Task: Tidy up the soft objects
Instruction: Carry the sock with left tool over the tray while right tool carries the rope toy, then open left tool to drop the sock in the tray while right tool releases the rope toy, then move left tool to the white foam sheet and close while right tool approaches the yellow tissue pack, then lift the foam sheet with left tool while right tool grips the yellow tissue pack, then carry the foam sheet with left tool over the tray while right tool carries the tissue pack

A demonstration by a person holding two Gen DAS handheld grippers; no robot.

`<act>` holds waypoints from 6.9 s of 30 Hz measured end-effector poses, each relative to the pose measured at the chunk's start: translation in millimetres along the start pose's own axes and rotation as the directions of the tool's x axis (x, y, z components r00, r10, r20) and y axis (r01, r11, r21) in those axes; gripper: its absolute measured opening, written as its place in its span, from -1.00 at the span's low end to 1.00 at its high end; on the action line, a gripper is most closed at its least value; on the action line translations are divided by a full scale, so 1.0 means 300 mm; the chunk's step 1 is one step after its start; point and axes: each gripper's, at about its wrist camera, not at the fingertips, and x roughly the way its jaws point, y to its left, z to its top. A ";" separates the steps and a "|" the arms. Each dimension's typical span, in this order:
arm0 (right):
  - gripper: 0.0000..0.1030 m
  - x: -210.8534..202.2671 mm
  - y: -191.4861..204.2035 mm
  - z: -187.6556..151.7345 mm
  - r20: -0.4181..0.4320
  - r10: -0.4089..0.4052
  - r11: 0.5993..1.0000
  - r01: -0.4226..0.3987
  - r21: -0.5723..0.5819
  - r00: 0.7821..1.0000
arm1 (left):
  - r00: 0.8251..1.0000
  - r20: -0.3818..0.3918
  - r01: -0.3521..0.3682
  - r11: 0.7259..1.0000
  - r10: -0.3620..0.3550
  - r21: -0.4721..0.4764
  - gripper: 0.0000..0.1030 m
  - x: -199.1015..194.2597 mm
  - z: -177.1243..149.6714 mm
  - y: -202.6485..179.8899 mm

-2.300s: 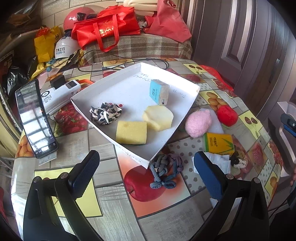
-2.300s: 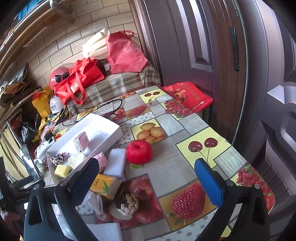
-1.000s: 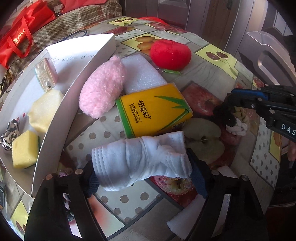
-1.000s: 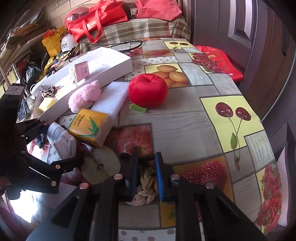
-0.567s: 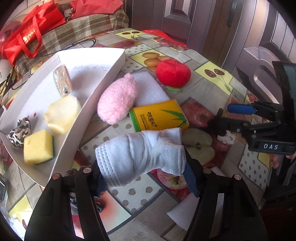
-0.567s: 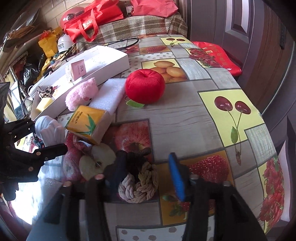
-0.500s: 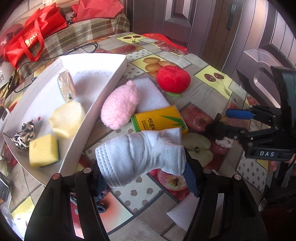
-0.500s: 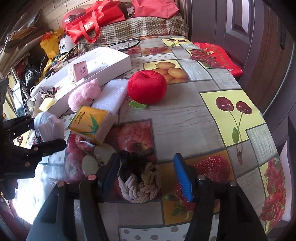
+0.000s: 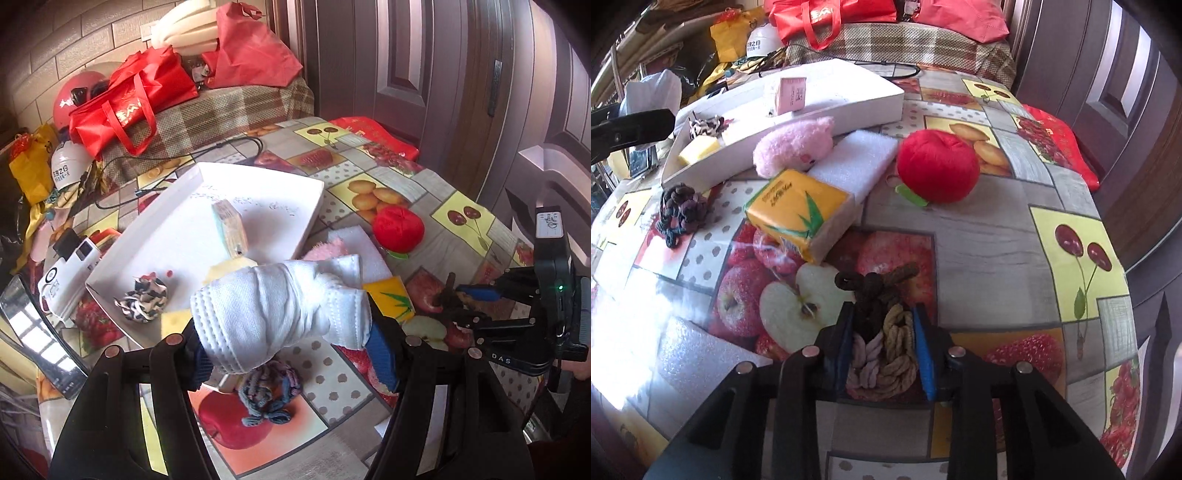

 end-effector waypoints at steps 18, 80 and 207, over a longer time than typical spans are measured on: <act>-0.42 -0.367 0.089 0.493 0.474 0.125 0.980 -0.182 0.078 0.872 | 0.985 0.053 -0.147 0.965 0.162 -0.215 0.33 -0.116 0.052 0.278; 1.00 0.225 0.172 0.629 0.222 0.171 0.959 -0.213 0.184 0.960 | 0.978 -0.056 -0.207 0.924 0.200 -0.322 0.99 0.293 0.095 0.470; -0.06 -0.487 0.073 0.584 0.561 0.129 0.978 -0.198 0.063 0.818 | 0.960 0.247 -0.100 0.985 0.133 -0.140 0.06 -0.282 0.136 0.296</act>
